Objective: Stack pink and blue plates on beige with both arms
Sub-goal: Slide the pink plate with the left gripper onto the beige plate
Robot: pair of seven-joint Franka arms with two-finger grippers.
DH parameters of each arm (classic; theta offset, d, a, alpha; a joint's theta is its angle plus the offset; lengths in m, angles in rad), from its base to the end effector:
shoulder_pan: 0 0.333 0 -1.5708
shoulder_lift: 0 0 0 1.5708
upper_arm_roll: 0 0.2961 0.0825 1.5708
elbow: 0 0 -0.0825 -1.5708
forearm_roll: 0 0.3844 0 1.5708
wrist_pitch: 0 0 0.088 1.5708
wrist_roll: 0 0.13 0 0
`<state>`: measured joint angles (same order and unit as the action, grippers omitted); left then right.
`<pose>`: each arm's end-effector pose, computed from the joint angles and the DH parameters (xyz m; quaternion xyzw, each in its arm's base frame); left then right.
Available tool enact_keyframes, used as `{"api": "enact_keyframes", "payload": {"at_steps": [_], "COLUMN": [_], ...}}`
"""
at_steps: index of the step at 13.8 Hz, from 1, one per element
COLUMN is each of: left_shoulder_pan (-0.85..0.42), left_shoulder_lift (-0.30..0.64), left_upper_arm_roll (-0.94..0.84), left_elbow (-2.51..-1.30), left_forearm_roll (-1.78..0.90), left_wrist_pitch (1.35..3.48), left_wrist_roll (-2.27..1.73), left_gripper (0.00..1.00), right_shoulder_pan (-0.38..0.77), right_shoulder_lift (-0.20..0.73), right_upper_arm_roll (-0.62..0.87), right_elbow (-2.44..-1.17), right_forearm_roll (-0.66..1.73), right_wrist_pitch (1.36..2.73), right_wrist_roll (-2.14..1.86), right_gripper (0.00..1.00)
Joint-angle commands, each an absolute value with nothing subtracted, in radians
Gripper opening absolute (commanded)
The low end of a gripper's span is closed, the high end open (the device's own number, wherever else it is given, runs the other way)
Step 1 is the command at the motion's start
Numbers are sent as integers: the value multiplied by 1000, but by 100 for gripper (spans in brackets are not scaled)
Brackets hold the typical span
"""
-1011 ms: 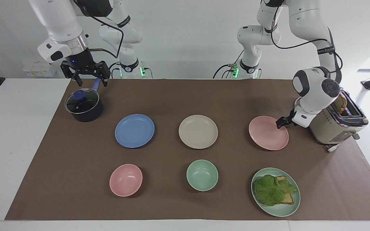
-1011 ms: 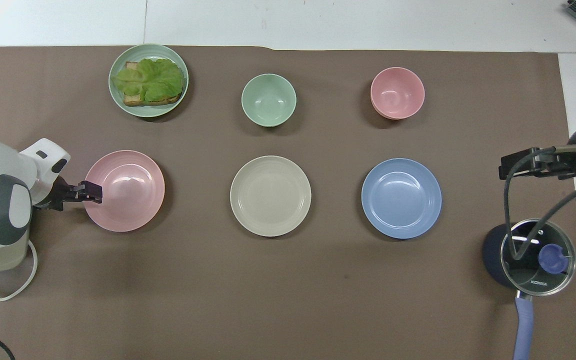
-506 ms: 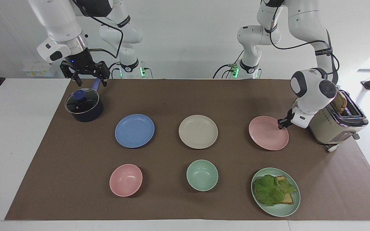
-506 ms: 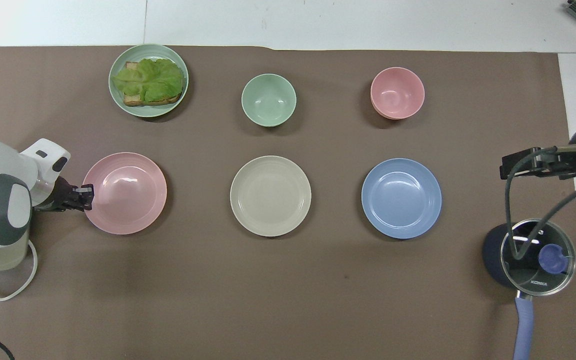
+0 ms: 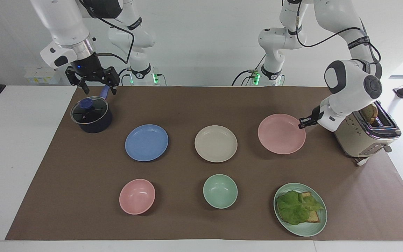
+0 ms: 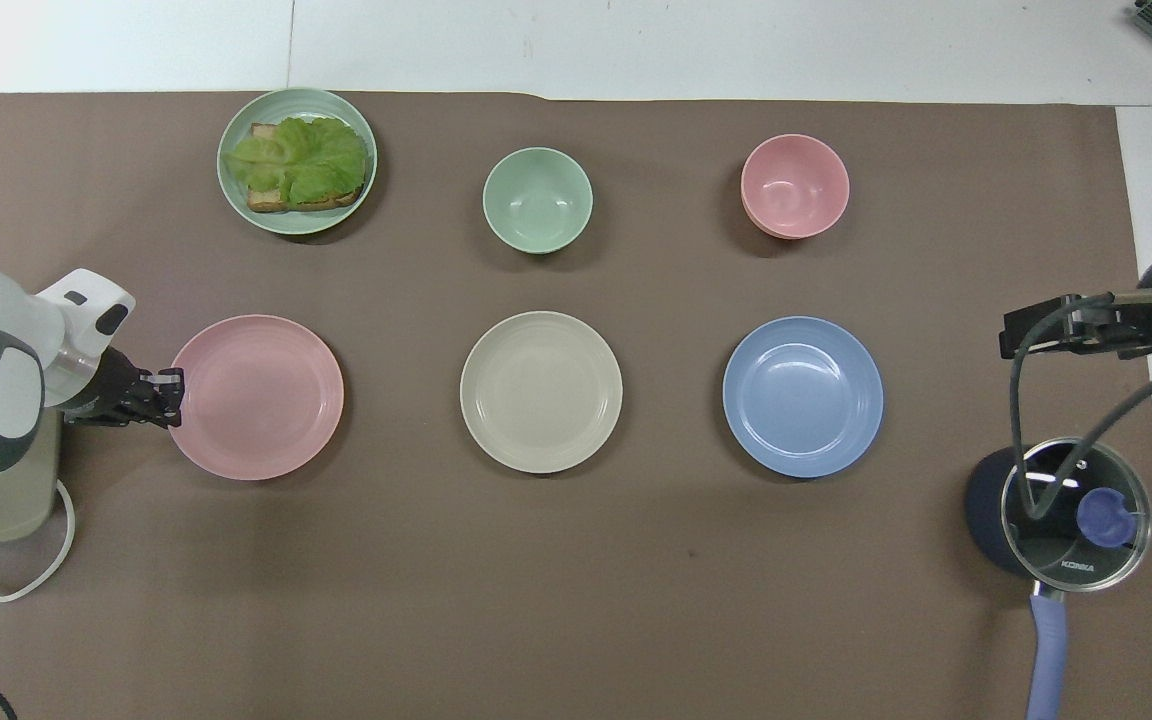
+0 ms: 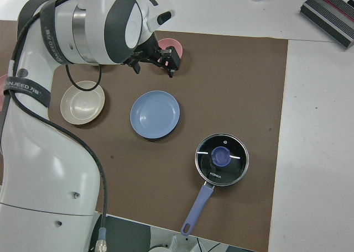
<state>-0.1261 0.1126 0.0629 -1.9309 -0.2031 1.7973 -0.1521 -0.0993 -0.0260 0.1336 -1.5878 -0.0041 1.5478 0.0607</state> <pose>0.5472 -0.0567 0.3708 0.9851 0.0788 -0.1311 0.0781 0.5443 0.0190 0.5858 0.9999 -0.0133 -0.0069 0.0041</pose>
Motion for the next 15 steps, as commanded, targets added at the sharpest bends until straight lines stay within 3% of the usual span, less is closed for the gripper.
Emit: {"api": "enact_keyframes", "payload": {"at_steps": [1,7,13,14,15], "left_shoulder_pan": [-236,-454,-514,-512,-512], "left_shoulder_lift": [109,107,164,166,166], "left_upper_arm_roll": [20,18,18,18,18], "left_elbow": [-1928,-1966,-2040,-2033,-2033], "left_forearm_roll": [-245,-319,-322,-322,-322], "left_wrist_pitch": [1814,1975,2197,2186,2187], "left_wrist_roll": [-309,-436,-425,-419,-416], "left_gripper": [0,0,0,34,99], "right_shoulder_pan": [-115,-115,-115,-115,-115], "right_shoulder_lift": [-49,-49,-49,-49,-49], "right_upper_arm_roll": [138,138,138,138,138], "right_elbow": [-1615,-1615,-1615,-1617,-1617], "right_forearm_roll": [14,14,14,14,14], "right_wrist_pitch": [1559,1555,1557,1557,1557], "right_wrist_roll": [38,37,37,37,37], "right_gripper": [100,100,100,100,100]}}
